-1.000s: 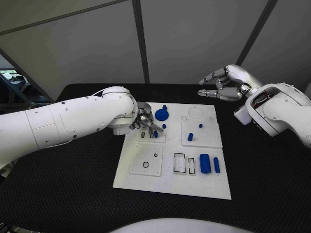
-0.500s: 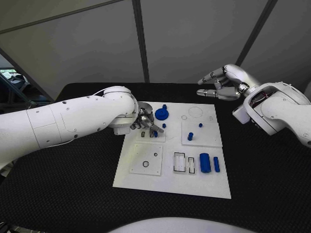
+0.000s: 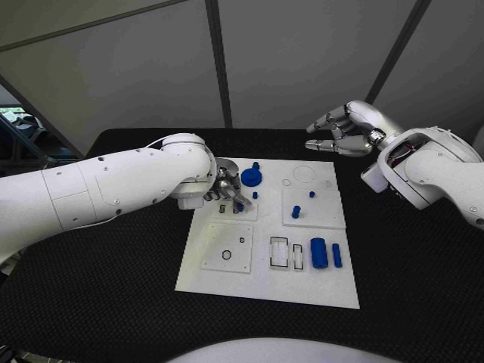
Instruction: Assemble the parts on the task board
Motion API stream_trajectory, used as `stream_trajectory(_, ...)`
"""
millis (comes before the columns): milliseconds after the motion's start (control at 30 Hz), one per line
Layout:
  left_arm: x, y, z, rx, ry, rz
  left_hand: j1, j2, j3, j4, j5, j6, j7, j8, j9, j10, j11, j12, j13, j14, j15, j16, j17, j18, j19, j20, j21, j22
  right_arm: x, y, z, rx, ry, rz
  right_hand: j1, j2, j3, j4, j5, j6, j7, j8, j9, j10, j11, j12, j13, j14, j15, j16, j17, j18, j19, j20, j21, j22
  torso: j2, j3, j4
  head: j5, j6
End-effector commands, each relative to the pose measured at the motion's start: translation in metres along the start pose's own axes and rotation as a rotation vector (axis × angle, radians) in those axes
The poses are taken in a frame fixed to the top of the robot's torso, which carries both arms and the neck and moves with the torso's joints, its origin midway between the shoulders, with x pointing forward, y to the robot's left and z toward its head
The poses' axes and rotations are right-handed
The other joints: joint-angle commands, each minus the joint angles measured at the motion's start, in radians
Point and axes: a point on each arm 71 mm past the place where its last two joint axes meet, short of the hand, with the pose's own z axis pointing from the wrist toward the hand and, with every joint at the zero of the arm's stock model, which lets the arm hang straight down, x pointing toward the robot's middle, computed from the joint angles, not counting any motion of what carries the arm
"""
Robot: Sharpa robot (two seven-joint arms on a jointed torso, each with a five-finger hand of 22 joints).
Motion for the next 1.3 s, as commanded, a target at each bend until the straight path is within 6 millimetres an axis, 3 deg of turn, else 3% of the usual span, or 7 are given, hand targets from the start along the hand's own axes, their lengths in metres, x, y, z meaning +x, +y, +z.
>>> stream_trajectory(33, 0.001, -0.002, -0.001, 0.011, 0.001, 0.008, 0.048, 0.009, 0.048, -0.009, 0.009, -0.015, -0.001, -0.004, 0.002, -0.002, -0.010, -0.002, 0.000, 0.023, -0.008, 0.001, 0.001, -0.003, -0.008, -0.004, -0.002, 0.000, 0.001, 0.000, 0.001, 0.005, 0.030, -0.032, 0.002, 0.008, -0.008, 0.000, 0.005, -0.008, 0.001, -0.004, -0.001, -0.007, -0.001, -0.003, 0.040, 0.058, -0.005, -0.006, 0.084, 0.008, -0.009, -0.001, -0.008, -0.004, 0.000, -0.0005, 0.0008, 0.000, -0.001)
stream_trajectory(200, 0.002, -0.002, -0.003, 0.020, -0.001, -0.001, 0.095, -0.026, 0.193, -0.009, 0.010, -0.026, 0.004, -0.006, 0.010, -0.006, -0.011, -0.008, -0.003, 0.023, -0.006, 0.001, 0.001, -0.003, -0.008, -0.006, -0.002, 0.004, 0.003, -0.001, 0.001, 0.013, 0.049, -0.046, 0.005, 0.008, -0.009, 0.001, 0.017, -0.011, 0.001, -0.005, -0.003, -0.010, -0.001, -0.006, 0.036, 0.057, -0.005, -0.011, 0.080, 0.009, -0.014, 0.000, -0.017, -0.014, 0.000, -0.0012, 0.0001, 0.000, 0.001)
stream_trajectory(333, 0.003, 0.001, -0.006, 0.022, -0.007, -0.025, 0.069, -0.118, 0.399, 0.018, 0.008, -0.030, 0.006, 0.006, 0.031, -0.004, -0.007, -0.011, -0.004, 0.023, -0.002, 0.000, 0.002, -0.003, -0.009, -0.002, -0.003, 0.008, 0.003, -0.003, 0.001, 0.023, 0.061, -0.054, 0.007, 0.008, -0.011, 0.001, 0.029, -0.012, 0.001, -0.005, -0.003, -0.012, -0.001, -0.008, 0.034, 0.057, -0.005, -0.013, 0.079, 0.010, -0.016, 0.000, -0.021, -0.019, -0.001, 0.0002, 0.0010, 0.001, 0.001)
stream_trajectory(400, 0.003, 0.001, -0.008, 0.023, -0.014, -0.032, 0.008, -0.189, 0.560, 0.018, 0.002, -0.032, 0.008, 0.022, 0.054, 0.000, -0.005, -0.010, -0.005, 0.023, -0.001, 0.000, 0.002, -0.002, -0.010, -0.001, -0.005, 0.011, 0.003, -0.004, 0.001, 0.027, 0.064, -0.057, 0.008, 0.008, -0.011, 0.002, 0.030, -0.013, 0.002, -0.005, -0.004, -0.012, -0.001, -0.008, 0.033, 0.057, -0.005, -0.013, 0.080, 0.010, -0.016, 0.000, -0.022, -0.021, -0.001, -0.0002, 0.0014, 0.001, 0.002)
stream_trajectory(800, 0.004, 0.009, -0.022, 0.023, -0.137, -0.090, -0.085, -0.232, 0.711, -0.037, -0.001, -0.038, 0.005, 0.050, 0.089, 0.010, -0.007, -0.004, 0.001, 0.024, -0.005, 0.002, 0.005, -0.005, 0.002, -0.002, 0.001, 0.030, 0.002, -0.006, 0.000, 0.035, 0.070, -0.069, 0.008, 0.008, -0.012, 0.003, 0.035, -0.019, 0.003, -0.008, -0.005, -0.015, 0.000, -0.011, 0.031, 0.058, -0.004, -0.013, 0.081, 0.011, -0.019, 0.000, -0.028, -0.027, -0.002, 0.0003, 0.0043, 0.009, 0.002)
stream_trajectory(967, 0.010, 0.014, -0.024, 0.015, -0.162, -0.102, -0.106, -0.238, 0.749, -0.055, -0.001, -0.039, 0.004, 0.057, 0.096, 0.014, -0.008, 0.000, 0.005, 0.025, -0.006, 0.002, 0.005, -0.007, 0.006, -0.003, 0.005, 0.038, 0.002, -0.006, 0.000, 0.034, 0.069, -0.070, 0.008, 0.008, -0.012, 0.003, 0.035, -0.019, 0.003, -0.008, -0.005, -0.015, 0.000, -0.011, 0.031, 0.058, -0.004, -0.013, 0.081, 0.011, -0.019, 0.000, -0.028, -0.027, 0.000, 0.0024, 0.0074, 0.011, 0.004)
stream_trajectory(1300, 0.023, 0.024, -0.019, -0.016, -0.170, -0.081, -0.132, -0.246, 0.784, -0.074, -0.002, -0.041, 0.004, 0.064, 0.104, 0.013, -0.009, -0.002, 0.001, 0.025, -0.006, 0.002, 0.005, -0.007, 0.008, -0.003, 0.005, 0.041, 0.002, -0.006, 0.001, 0.030, 0.069, -0.070, 0.008, 0.008, -0.013, 0.004, 0.037, -0.023, 0.004, -0.009, -0.006, -0.015, 0.001, -0.011, 0.030, 0.058, -0.004, -0.013, 0.080, 0.011, -0.019, 0.000, -0.029, -0.028, 0.001, 0.0013, 0.0038, 0.009, 0.003)
